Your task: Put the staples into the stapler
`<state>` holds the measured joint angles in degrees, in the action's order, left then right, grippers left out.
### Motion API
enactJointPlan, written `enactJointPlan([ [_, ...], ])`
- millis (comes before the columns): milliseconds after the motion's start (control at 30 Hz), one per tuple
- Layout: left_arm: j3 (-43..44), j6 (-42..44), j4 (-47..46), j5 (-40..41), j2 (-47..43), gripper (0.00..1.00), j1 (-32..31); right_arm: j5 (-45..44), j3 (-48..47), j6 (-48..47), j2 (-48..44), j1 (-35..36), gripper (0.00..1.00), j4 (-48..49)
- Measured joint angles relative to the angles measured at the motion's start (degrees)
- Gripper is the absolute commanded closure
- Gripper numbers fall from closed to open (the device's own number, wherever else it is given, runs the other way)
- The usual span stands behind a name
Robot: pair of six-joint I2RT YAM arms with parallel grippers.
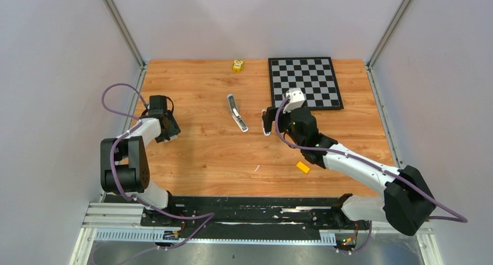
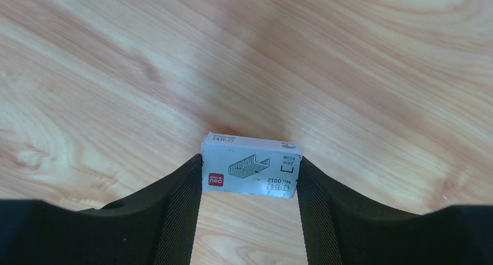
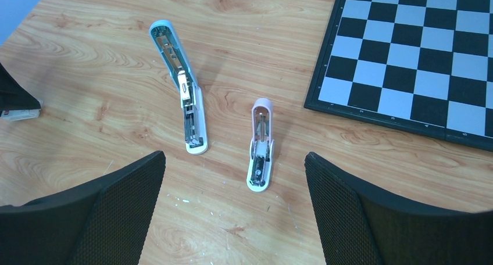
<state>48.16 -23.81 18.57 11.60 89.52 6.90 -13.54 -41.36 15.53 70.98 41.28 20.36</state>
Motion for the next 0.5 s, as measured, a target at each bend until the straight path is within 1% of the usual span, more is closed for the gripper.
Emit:
enactJointPlan([
  [100,-0.9,-0.5,0.2,-1.1,-1.9,0.45,-3.0,0.0,0.7,-0.1,-1.8,0.0,0.07,-0.8],
  [200,-1.7,-1.7,0.5,-2.2,-3.9,0.45,-8.5,0.0,1.9,-0.1,-3.9,0.0,0.07,-1.7],
  [367,-4.9,-6.0,0.3,-3.8,-8.2,0.45,-20.6,0.0,4.8,0.1,-7.6,0.0,0.07,-3.3],
  [500,-7.6,-11.9,0.3,-4.5,-11.3,0.46,-30.3,0.0,7.6,0.6,-10.8,0.0,0.07,-5.4],
])
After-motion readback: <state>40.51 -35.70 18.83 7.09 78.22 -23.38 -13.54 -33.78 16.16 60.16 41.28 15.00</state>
